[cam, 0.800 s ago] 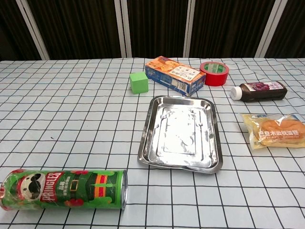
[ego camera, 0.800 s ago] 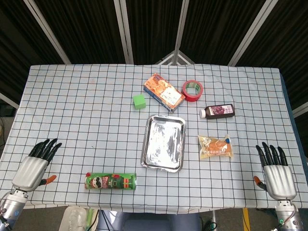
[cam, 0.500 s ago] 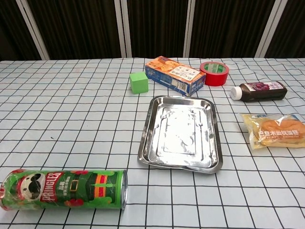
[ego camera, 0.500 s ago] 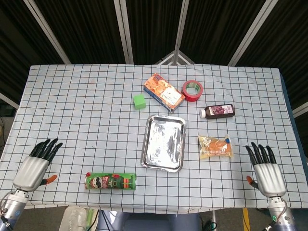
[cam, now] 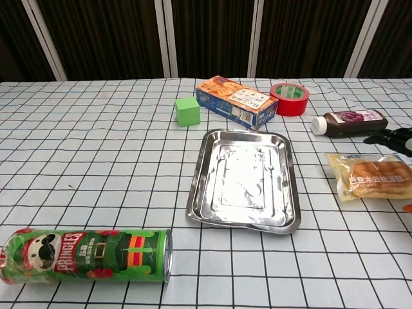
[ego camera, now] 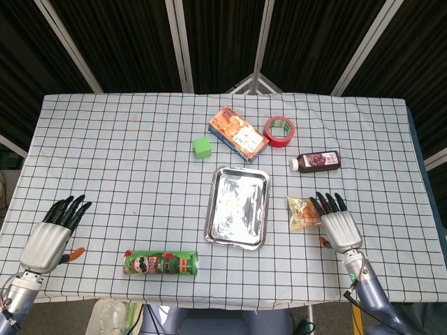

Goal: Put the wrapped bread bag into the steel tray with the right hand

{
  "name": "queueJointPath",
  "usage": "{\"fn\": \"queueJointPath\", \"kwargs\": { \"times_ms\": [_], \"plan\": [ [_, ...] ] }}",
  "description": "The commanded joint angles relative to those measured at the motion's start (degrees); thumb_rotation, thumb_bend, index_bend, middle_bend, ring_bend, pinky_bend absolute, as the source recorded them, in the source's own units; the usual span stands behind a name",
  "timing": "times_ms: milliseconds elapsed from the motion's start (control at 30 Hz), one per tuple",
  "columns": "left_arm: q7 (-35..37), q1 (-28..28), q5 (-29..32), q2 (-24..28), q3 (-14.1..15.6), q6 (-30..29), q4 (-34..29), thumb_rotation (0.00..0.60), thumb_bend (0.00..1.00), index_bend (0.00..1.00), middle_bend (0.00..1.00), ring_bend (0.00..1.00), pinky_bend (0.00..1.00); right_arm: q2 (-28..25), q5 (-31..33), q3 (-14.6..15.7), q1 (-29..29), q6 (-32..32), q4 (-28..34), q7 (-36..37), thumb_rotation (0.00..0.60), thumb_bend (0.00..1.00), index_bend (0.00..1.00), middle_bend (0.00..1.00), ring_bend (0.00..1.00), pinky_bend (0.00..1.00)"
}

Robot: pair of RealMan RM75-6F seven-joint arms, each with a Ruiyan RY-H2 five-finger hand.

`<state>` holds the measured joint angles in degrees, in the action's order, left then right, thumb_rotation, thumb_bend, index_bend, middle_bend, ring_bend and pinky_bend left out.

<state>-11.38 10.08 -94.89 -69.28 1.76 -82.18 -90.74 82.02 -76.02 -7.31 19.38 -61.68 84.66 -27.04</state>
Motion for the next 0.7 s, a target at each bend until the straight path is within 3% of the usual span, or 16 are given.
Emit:
{"fn": "queueJointPath", "kwargs": {
  "times_ms": [33,167,300,367,467,567,700],
  "plan": [
    [0.77,-0.22,-0.25,0.07,0.10,-0.49,0.49,0.600,0.08,0.00,0.00,0.00,0.09,1.91,2.92,-1.23,1.79,2.36,-1.57,-1.90,0.600,0.26,0.00,0.00,0.00,0.00],
    [1.05,-0.12,0.20,0.19,0.04,-0.09,0.59,0.600,0.08,0.00,0.00,0.00,0.09,3.21,5.64,-2.11,3.50,4.05,-3.01,-3.21,0.600,0.26,0.00,0.00,0.00,0.00],
    [1.10,0.00,1.01,0.37,-0.15,0.46,0.39,0.600,0.08,0.00,0.00,0.00,0.09,3.68,7.07,-2.73,4.88,4.69,-3.80,-3.69,0.600,0.29,0.01,0.01,0.00,0.14],
    [1.00,0.02,1.42,0.51,-0.20,0.74,0.16,0.600,0.08,0.00,0.00,0.00,0.09,3.61,7.66,-2.84,5.31,5.01,-3.83,-3.59,0.600,0.34,0.13,0.17,0.11,0.31],
    [0.63,0.00,1.83,0.66,-0.17,1.06,-0.30,0.600,0.08,0.00,0.00,0.00,0.09,3.48,8.03,-2.87,5.90,5.02,-3.84,-3.57,0.600,0.38,0.35,0.36,0.27,0.48],
    [0.23,0.00,1.98,0.74,-0.08,1.29,-0.60,0.600,0.08,0.00,0.00,0.00,0.09,3.36,7.92,-2.71,6.22,4.52,-3.51,-3.74,0.600,0.40,0.46,0.43,0.32,0.52],
    [-0.23,-0.02,2.63,0.97,-0.04,1.81,-1.20,0.600,0.08,0.00,0.00,0.00,0.09,3.32,6.90,-2.49,6.34,2.81,-2.84,-3.49,0.600,0.41,0.52,0.47,0.34,0.52]
  ]
}}
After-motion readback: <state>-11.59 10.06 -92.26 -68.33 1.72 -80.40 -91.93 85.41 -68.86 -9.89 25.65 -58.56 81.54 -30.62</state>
